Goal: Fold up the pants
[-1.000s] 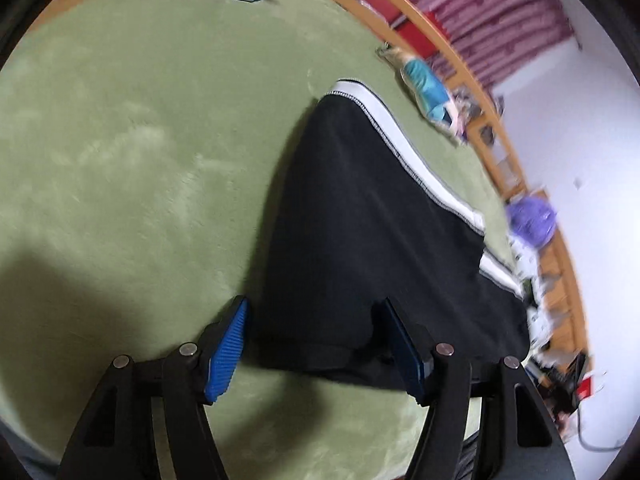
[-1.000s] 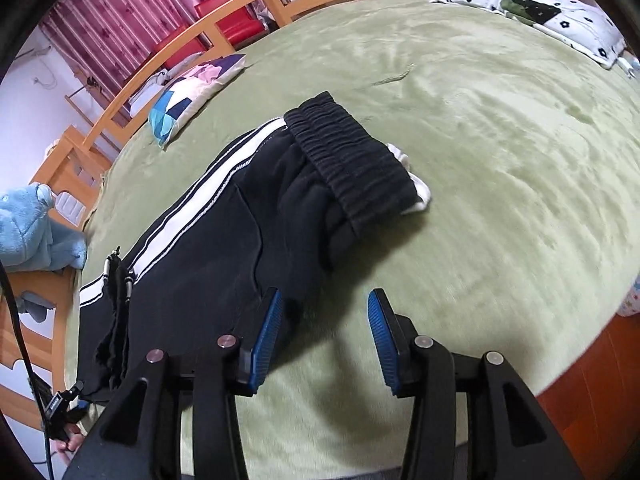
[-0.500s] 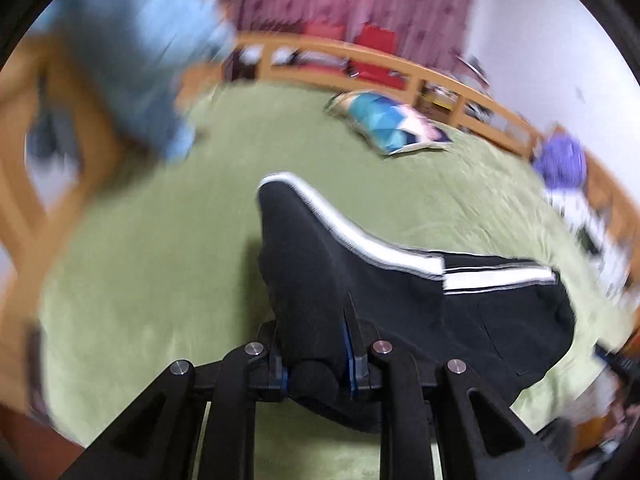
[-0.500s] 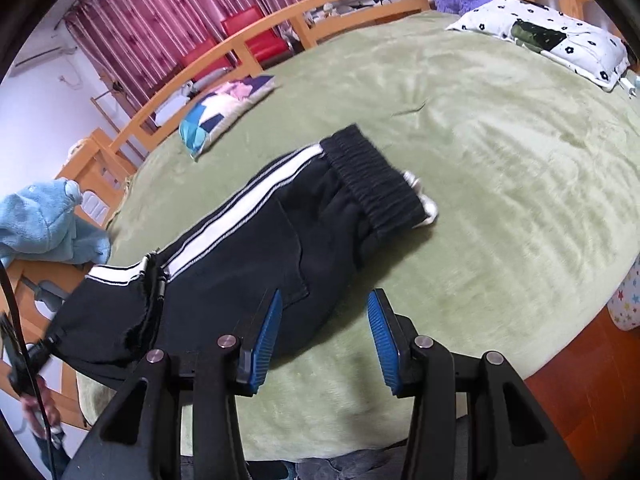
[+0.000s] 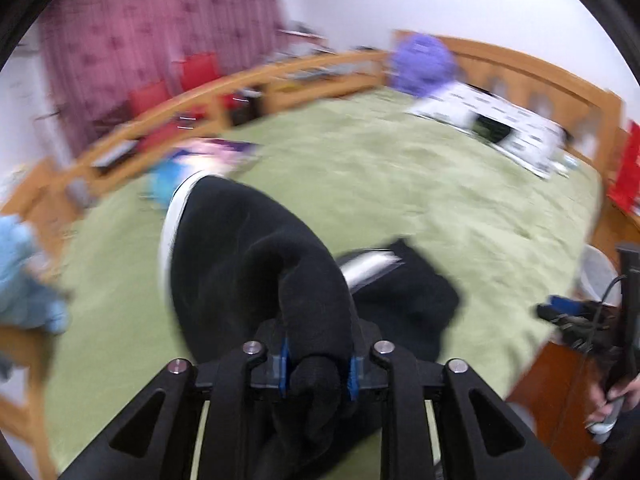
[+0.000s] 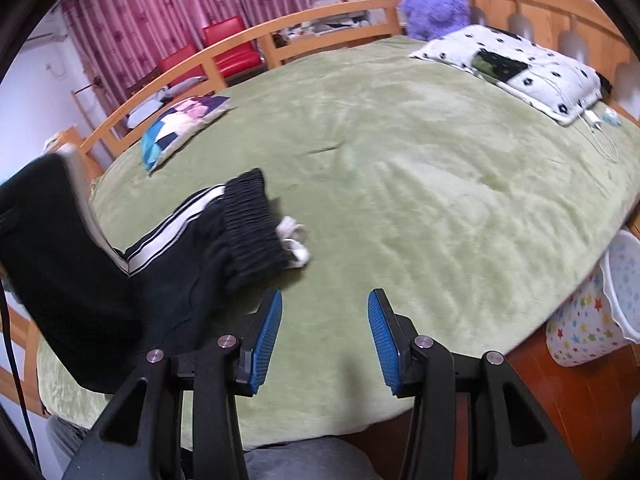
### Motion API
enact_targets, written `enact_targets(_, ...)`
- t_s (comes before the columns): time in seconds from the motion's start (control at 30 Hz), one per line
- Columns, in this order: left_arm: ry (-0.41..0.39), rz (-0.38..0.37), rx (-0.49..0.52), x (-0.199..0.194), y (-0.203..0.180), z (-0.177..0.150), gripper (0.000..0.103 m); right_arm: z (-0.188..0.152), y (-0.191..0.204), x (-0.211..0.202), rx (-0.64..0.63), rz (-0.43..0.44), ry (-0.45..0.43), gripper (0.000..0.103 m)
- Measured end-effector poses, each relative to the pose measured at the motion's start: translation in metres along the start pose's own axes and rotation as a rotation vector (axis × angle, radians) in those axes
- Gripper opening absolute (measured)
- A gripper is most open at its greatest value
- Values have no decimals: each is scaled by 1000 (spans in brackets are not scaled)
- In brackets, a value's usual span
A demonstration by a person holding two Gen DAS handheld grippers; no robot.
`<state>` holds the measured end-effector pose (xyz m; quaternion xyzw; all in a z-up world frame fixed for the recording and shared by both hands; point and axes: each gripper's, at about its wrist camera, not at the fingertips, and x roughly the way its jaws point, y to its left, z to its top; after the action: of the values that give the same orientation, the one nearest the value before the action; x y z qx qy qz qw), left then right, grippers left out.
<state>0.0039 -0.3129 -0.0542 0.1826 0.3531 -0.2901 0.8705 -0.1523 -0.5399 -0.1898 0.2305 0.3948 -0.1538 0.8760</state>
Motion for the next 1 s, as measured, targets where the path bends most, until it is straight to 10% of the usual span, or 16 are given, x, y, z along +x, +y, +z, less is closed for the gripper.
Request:
enact_targets(0.1,-5,-154,3,21,-25,-3,43,1,-1,7,1,25,8,44)
enact_targets(0.37,54,48,-124,41,57,-45,55,18,39,59,25,316,44,46)
enact_targets(0.5,120,101,-236,45,111,-83,55,10,71,102,-43,290,145,48)
enact_targets(0.6,178,159,-290,53,142,-114,55,-1,85,118,-66,291,215,29)
enact_targets(0.73,228,142,-360,70,163,-137,55,19,100,66,-151,405,60,16)
enact_targets(0.83,208,77,-377,70,166,-143,55,36,87,49,-149,341,-42,16)
enact_targets(1.0,174,-47,-388,85,154,-143,65,24,61,113,-107,240,183,29)
